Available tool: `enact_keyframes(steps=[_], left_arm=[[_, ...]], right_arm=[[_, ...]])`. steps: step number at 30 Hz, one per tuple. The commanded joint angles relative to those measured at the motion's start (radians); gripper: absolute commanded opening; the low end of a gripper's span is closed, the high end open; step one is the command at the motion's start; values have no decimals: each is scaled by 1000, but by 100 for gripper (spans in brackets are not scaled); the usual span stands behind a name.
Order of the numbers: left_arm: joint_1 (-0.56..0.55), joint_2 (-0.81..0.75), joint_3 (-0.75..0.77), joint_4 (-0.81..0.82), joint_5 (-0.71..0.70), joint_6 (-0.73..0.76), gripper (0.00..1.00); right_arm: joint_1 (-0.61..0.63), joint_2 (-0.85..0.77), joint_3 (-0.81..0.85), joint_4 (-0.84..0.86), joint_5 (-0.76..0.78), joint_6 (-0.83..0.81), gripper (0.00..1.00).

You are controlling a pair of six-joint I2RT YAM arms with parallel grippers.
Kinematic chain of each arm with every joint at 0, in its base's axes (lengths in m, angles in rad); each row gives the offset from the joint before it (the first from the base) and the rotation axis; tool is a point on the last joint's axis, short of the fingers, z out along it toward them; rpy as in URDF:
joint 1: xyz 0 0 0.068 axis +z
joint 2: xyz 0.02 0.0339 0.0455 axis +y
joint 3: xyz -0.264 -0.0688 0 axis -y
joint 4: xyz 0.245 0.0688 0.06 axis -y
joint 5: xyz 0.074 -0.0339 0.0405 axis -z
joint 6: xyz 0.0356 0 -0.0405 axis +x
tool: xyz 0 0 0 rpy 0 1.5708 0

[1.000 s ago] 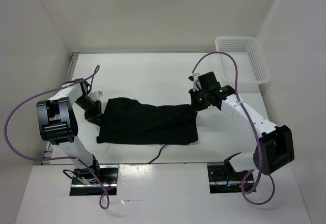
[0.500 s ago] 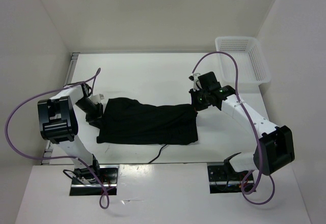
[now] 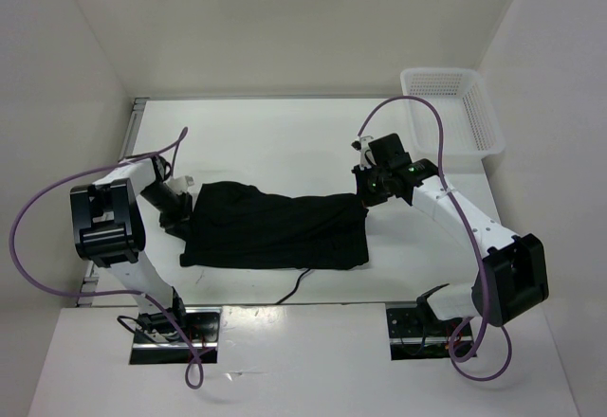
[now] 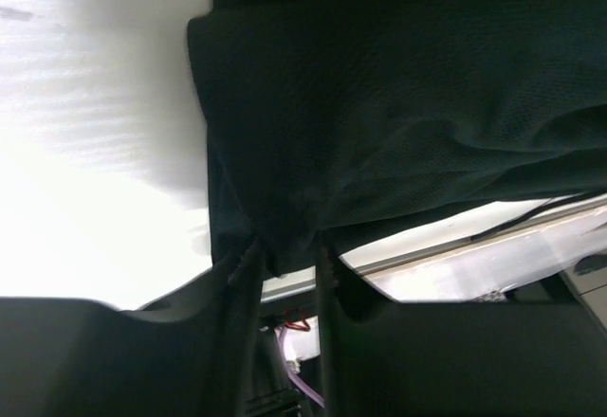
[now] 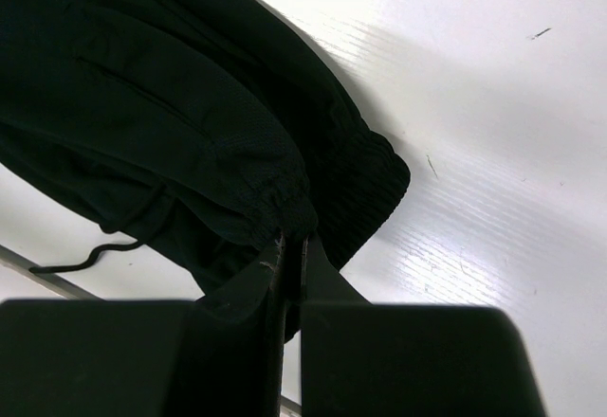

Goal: Fold and stack the shorts
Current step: Fold the shorts

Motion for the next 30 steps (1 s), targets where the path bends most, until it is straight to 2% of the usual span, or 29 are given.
enact_keyframes(steps=[1, 6, 15, 30], left_arm=[[6, -18, 37, -51, -49, 4, 37], [6, -55, 46, -122, -58, 4, 39], [6, -66, 46, -122, 0, 4, 40], [6, 26, 17, -79, -6, 4, 40]], right_arm=[[9, -32, -10, 25, 15, -4, 0], [9, -32, -10, 25, 24, -4, 0], [9, -32, -10, 25, 24, -4, 0], [9, -41, -10, 25, 34, -4, 0]])
